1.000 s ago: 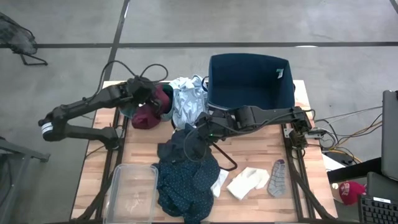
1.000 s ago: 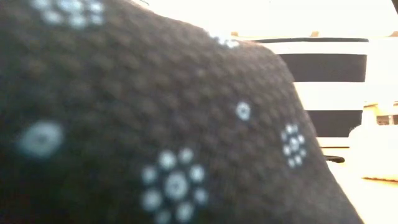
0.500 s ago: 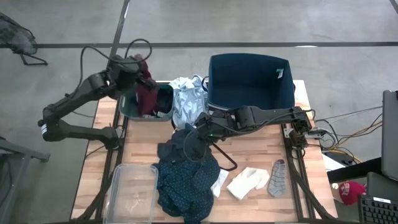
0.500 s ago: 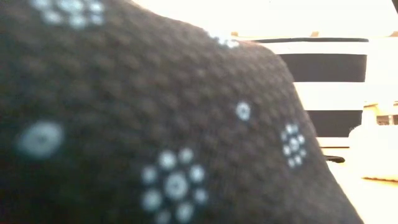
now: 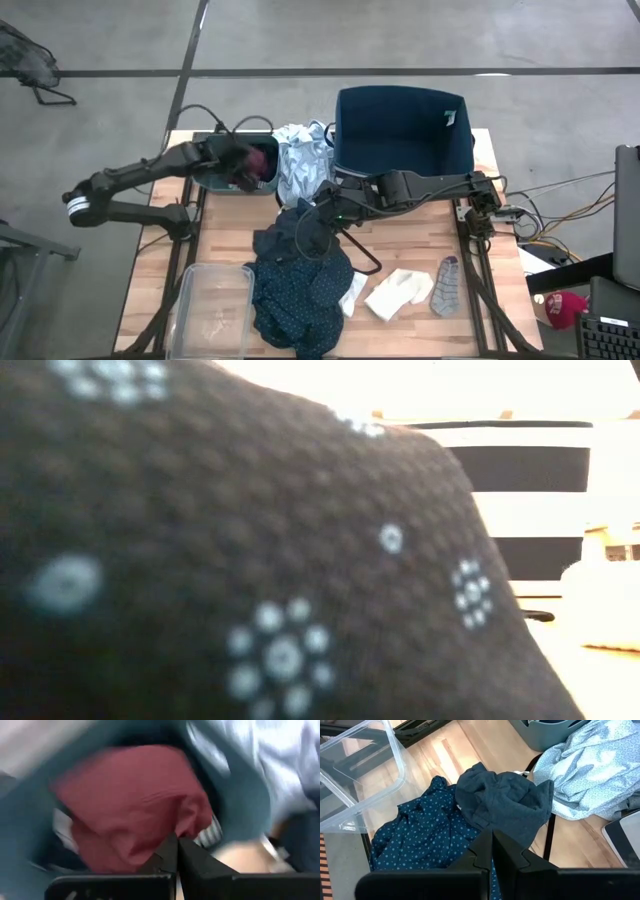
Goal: Pick & Place Cloths
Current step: Put the red underwear into the green bin, then put the dark blue underwear into the green bin
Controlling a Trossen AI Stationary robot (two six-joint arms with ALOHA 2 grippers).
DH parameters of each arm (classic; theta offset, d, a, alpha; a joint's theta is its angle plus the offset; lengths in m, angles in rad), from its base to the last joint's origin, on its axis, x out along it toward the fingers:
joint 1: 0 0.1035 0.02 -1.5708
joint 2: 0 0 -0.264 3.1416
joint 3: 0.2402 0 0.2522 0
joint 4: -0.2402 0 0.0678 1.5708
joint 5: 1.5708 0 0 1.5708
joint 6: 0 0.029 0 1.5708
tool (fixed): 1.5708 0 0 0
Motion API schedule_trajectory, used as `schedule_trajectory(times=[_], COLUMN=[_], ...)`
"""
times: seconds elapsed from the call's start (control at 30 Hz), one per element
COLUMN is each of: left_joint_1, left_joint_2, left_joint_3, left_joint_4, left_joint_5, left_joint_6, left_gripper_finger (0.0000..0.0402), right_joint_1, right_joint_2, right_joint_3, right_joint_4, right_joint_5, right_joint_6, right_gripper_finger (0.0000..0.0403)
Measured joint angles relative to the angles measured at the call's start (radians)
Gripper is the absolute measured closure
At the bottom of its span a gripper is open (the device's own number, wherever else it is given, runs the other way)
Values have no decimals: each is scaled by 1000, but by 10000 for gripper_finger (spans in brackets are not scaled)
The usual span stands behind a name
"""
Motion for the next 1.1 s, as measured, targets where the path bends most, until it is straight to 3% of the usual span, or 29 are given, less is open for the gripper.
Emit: schedule_trajectory(times=[0.1,0.37,0.83,1.1], left_joint_1=[1,2,2,-32], left_joint_2=[0,-7,-56,-120], left_joint_3=[-74,-141,42,110], left_joint_4=[1,11,42,96], left_joint_5=[60,59,62,201], left_joint_6=[-64,-177,-181,-273], left_gripper_finger=[396,361,158,123], right_joint_1=[0,0,-5,-6], right_joint_2=[0,0,0,1], right_joint_3=[0,0,0,-20], right_joint_4=[4,38,47,90], right_joint_5=[0,2,10,-6], right_joint_6=[0,-11,1,-49], right_gripper_finger=[388,380,394,366])
